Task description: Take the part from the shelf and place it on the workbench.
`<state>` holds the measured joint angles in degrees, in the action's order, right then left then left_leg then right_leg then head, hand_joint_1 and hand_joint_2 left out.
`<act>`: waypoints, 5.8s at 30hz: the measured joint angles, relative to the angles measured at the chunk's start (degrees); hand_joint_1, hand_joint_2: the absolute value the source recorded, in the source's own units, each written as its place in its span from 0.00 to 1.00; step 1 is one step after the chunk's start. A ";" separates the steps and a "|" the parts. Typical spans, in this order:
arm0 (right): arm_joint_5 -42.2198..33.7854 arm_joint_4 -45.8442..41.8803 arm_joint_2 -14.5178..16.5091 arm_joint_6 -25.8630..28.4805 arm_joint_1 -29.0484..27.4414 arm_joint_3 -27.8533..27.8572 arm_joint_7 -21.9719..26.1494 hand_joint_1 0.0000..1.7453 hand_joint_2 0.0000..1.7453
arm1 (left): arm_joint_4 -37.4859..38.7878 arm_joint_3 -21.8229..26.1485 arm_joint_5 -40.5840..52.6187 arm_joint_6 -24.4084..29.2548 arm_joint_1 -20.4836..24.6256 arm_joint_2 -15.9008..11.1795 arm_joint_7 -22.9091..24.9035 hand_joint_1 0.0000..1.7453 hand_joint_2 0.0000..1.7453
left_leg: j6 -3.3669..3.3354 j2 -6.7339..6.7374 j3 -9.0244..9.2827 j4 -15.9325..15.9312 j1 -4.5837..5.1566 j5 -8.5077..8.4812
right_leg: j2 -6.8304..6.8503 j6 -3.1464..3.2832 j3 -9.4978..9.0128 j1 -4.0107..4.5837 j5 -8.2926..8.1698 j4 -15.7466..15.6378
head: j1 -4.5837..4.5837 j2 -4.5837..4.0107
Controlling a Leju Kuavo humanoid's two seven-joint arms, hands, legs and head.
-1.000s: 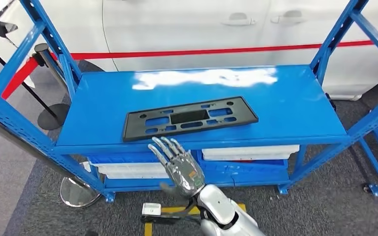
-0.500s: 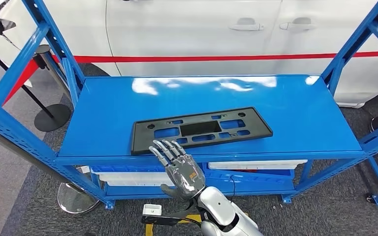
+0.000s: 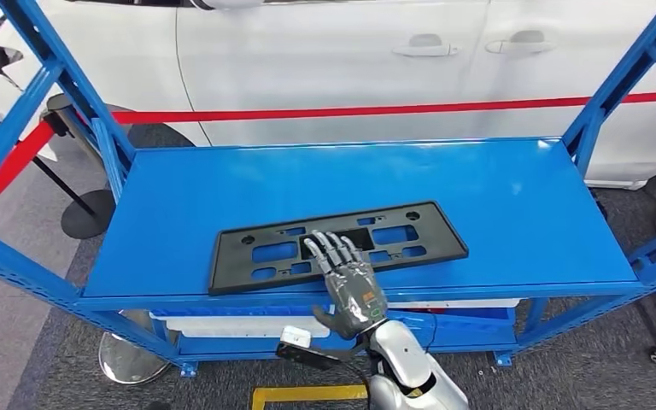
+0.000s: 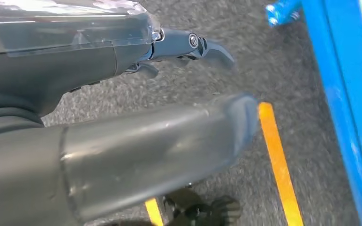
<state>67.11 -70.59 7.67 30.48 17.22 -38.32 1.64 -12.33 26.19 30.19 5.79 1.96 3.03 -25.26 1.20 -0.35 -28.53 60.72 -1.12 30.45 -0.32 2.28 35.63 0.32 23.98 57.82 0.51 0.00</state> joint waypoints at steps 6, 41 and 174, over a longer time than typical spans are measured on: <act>-0.07 -0.49 -0.64 0.14 -2.17 3.79 0.36 0.00 1.00 | 0.00 0.98 0.31 0.08 -0.28 -0.26 0.09 0.00 0.00 | 0.59 0.07 -9.31 11.73 -0.09 2.87 | -0.13 0.57 -2.71 0.30 1.98 -0.17 | 0.28 0.00; 10.46 -1.80 -1.78 -0.08 -3.74 11.50 0.01 0.97 1.00 | 0.04 2.99 4.44 0.68 -0.14 -0.72 0.32 0.00 0.00 | -2.11 0.15 -5.30 -0.18 1.01 -4.07 | 0.05 -0.53 -2.32 0.25 3.54 1.77 | 0.04 0.00; -56.76 -44.32 -2.69 -21.02 -31.44 11.41 26.64 1.00 1.00 | 0.04 16.80 9.11 -0.63 0.44 2.76 4.82 0.00 0.00 | -3.29 0.65 -1.24 -3.88 0.46 -3.01 | 0.41 -3.73 3.85 -0.98 8.91 11.29 | 0.00 -0.01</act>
<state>10.35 -114.91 4.97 9.46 -14.22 -26.92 28.28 -12.28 42.99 39.30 5.16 2.41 5.79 -20.44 -2.09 0.30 -29.76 56.85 -0.66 27.44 0.09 -1.45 39.48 -0.66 32.89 69.11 0.51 -0.01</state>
